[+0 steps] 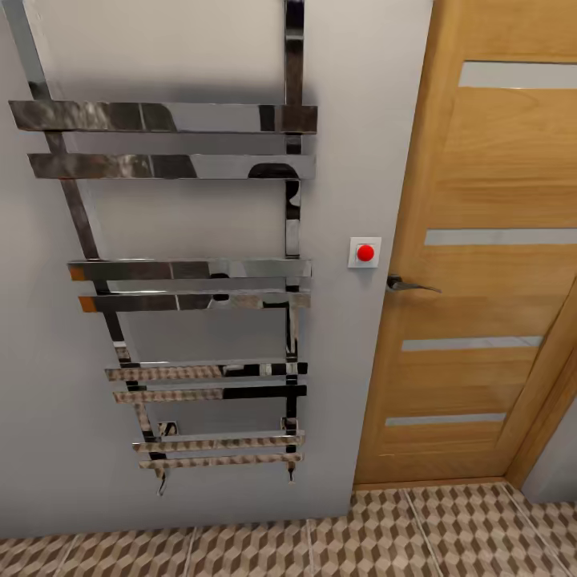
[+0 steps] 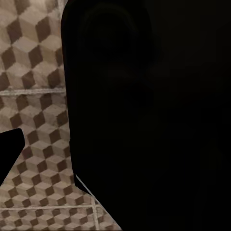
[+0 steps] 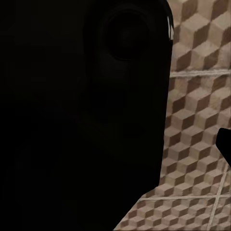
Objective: Take the four mousetraps from the cabinet in the bathroom and place them on the bathroom floor. Make sure all four end up on the same floor surface, and ensure that at least two of them are either under or directly next to the same bathroom sink.
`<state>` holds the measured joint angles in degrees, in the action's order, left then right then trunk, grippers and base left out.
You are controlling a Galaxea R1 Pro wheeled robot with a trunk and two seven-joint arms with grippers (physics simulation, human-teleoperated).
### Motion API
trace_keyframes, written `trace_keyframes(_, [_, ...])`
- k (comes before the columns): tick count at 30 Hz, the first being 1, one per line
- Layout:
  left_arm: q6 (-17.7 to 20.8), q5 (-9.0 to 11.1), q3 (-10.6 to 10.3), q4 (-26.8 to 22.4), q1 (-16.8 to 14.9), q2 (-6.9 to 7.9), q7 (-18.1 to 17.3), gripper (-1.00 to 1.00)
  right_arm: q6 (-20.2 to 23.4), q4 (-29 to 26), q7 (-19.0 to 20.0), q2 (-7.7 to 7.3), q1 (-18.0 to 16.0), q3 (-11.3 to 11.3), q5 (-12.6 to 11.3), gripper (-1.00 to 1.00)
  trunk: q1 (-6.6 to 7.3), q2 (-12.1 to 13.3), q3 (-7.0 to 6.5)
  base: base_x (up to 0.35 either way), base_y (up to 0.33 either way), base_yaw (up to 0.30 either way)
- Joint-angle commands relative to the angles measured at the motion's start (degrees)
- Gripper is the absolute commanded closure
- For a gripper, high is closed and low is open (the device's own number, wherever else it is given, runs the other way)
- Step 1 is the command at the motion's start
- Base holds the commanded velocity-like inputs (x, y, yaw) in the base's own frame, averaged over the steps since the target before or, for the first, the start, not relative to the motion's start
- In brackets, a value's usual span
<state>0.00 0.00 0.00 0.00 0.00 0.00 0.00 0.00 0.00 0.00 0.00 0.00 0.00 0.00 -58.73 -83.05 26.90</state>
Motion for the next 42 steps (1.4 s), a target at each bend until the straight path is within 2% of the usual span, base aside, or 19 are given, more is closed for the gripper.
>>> trace_keyframes(1, [-0.2, 0.0, 0.0, -0.3, -0.1, 0.20, -0.1, -1.00, -0.3, 0.1, -0.1, -0.24, 0.1, -0.2, -0.3, -1.00, 0.00, 0.0, 0.03, 0.000, 0.000, 0.000])
trace_keyframes(10, [-0.3, 0.0, 0.1, -0.5, -0.1, 0.34, -0.1, -1.00, -0.6, 0.1, -0.1, -0.26, 0.1, -0.3, -0.3, -1.00, 0.00, 0.0, 0.03, 0.000, 0.000, 0.000])
trace_keyframes(23, [-1.2, 0.0, 0.0, -2.0, -0.1, 0.81, -0.1, -1.00, -4.1, 0.1, -0.1, -0.36, 0.1, -0.1, -0.3, -1.00, 0.00, 0.0, 0.03, 0.000, 0.000, 0.000])
trace_keyframes(42, [-2.0, 0.0, -0.1, -2.0, -0.1, 0.82, -0.1, -1.00, -4.6, 0.1, -0.1, -0.38, 0.1, -0.1, -0.4, -1.00, 0.00, 0.0, 0.03, 0.000, 0.000, 0.000])
